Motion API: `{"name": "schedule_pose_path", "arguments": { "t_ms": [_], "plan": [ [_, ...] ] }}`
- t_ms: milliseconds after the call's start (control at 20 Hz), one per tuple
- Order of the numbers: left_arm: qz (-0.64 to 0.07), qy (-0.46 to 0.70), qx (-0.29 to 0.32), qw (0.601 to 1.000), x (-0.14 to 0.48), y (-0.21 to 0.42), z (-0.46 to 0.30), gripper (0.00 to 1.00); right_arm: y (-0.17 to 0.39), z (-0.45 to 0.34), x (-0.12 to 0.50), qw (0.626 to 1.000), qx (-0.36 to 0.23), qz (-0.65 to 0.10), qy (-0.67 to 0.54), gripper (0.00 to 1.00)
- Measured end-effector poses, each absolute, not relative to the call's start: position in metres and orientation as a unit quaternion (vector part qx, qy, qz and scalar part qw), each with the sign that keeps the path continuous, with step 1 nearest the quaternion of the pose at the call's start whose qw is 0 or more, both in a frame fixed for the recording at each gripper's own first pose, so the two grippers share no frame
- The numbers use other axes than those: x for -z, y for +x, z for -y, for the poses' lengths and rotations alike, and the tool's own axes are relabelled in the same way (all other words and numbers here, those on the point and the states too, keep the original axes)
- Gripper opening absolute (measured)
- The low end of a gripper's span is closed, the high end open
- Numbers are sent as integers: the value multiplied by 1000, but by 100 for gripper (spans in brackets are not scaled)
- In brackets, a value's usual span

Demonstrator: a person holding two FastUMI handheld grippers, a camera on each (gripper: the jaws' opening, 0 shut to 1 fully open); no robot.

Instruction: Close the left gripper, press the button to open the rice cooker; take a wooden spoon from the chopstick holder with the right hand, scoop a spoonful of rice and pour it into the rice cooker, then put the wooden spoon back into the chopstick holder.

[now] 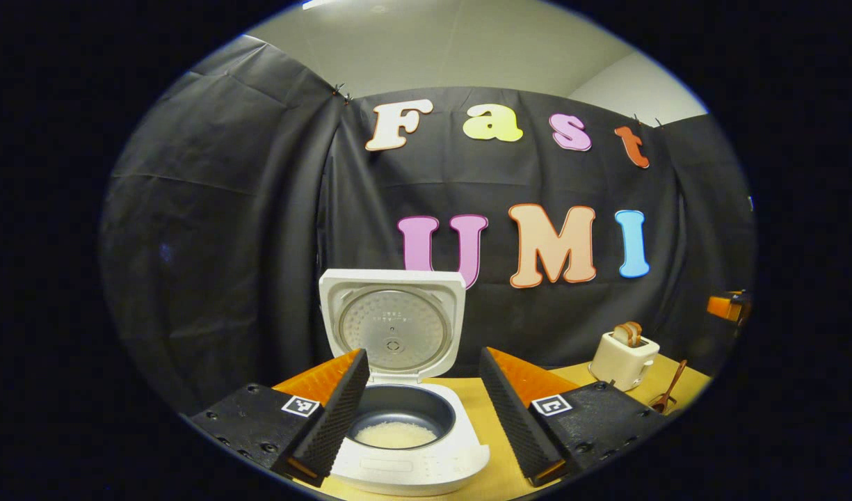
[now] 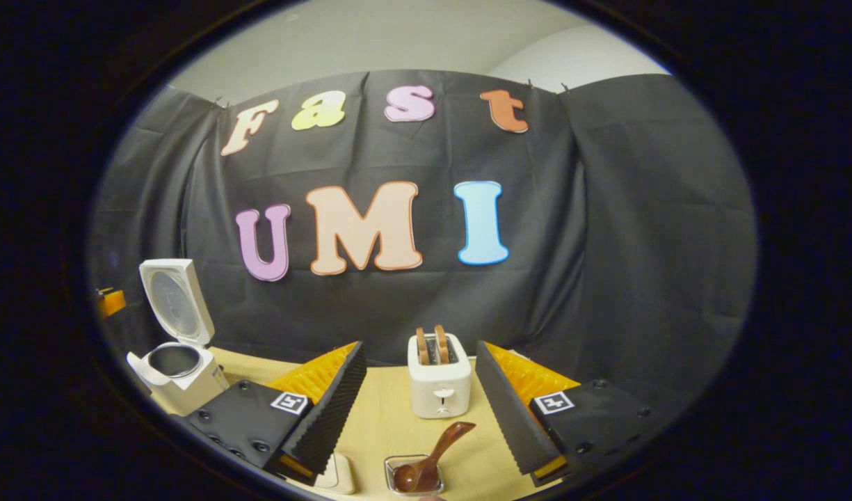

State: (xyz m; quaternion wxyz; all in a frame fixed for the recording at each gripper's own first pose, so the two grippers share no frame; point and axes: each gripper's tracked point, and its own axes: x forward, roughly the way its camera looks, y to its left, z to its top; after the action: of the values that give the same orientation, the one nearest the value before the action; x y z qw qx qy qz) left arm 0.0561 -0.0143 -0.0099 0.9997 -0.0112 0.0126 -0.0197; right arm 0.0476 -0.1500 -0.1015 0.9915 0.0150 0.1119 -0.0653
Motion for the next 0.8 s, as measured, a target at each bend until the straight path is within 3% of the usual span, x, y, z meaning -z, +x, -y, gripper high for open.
{"name": "schedule_pose_path", "arguments": {
  "t_ms": [800],
  "plan": [
    [-25,14,20,999,6,10,55,93,82,190,270,952,62,-288,78,100]
  ]
}}
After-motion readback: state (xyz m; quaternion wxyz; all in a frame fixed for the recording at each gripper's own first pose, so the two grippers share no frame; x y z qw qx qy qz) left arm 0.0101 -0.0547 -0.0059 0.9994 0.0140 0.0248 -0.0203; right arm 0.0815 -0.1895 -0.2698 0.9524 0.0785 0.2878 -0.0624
